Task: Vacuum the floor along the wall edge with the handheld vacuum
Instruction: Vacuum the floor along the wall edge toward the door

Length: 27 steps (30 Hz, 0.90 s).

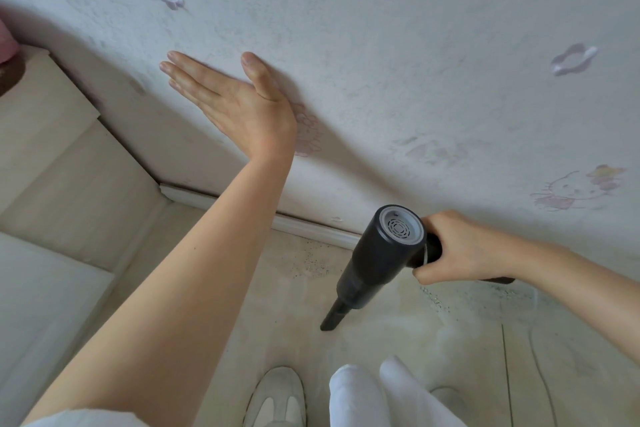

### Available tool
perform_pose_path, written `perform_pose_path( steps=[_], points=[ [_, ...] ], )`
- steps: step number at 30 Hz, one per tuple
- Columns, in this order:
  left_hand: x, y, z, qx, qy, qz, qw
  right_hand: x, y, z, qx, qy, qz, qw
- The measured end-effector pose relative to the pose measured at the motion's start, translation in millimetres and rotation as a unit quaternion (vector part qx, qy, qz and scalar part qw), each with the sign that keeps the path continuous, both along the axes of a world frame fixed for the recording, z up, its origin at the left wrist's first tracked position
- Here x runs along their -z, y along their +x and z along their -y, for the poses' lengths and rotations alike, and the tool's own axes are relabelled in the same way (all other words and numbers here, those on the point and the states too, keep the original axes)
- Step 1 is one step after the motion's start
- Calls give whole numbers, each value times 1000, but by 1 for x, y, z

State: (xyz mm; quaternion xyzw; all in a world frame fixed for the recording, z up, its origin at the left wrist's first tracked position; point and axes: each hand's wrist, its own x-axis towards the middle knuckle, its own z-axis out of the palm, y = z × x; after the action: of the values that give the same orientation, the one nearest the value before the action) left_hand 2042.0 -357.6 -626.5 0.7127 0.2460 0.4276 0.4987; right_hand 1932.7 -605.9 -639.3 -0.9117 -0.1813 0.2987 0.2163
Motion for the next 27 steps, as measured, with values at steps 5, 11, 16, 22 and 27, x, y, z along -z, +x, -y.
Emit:
perform_pose_path(
  steps=[5, 11, 16, 22, 27],
  points=[
    [0, 0, 0, -3, 3, -2, 1000, 6, 0, -6, 28, 39, 22, 999],
    [4, 1, -2, -8, 17, 5, 1000, 19, 0, -20, 66, 71, 56, 994],
    [5, 0, -2, -6, 24, 5, 1000, 27, -2, -23, 74, 66, 65, 993],
    [3, -3, -3, 3, 15, 0, 1000, 27, -4, -28, 75, 54, 93, 991],
    [3, -4, -3, 7, 14, -3, 1000, 32, -4, -38, 103, 64, 105, 987]
  ],
)
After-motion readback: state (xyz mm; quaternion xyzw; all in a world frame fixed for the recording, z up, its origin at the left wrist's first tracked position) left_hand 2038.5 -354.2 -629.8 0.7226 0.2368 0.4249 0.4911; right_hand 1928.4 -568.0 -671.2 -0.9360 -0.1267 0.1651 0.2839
